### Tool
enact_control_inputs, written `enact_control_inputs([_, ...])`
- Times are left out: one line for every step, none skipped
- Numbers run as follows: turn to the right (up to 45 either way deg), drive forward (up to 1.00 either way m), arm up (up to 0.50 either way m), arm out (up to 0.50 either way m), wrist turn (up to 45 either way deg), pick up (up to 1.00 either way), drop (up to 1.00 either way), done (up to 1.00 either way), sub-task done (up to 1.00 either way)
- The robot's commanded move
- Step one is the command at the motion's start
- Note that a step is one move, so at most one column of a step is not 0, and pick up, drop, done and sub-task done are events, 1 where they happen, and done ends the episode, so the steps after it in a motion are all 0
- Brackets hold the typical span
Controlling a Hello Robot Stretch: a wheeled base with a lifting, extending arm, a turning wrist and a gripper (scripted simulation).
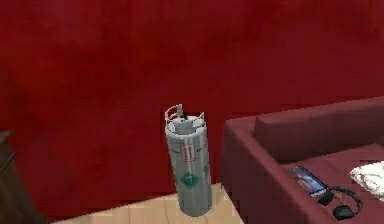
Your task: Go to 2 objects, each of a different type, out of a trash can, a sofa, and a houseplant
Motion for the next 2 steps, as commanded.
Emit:
enact_control_inputs([-45.0, 0.0, 0.0, 0.0, 0.0, 0.0, 0.0, 0.0, 0.0])
enact_control_inputs([-45.0, 0.0, 0.0, 0.0, 0.0, 0.0, 0.0, 0.0, 0.0])
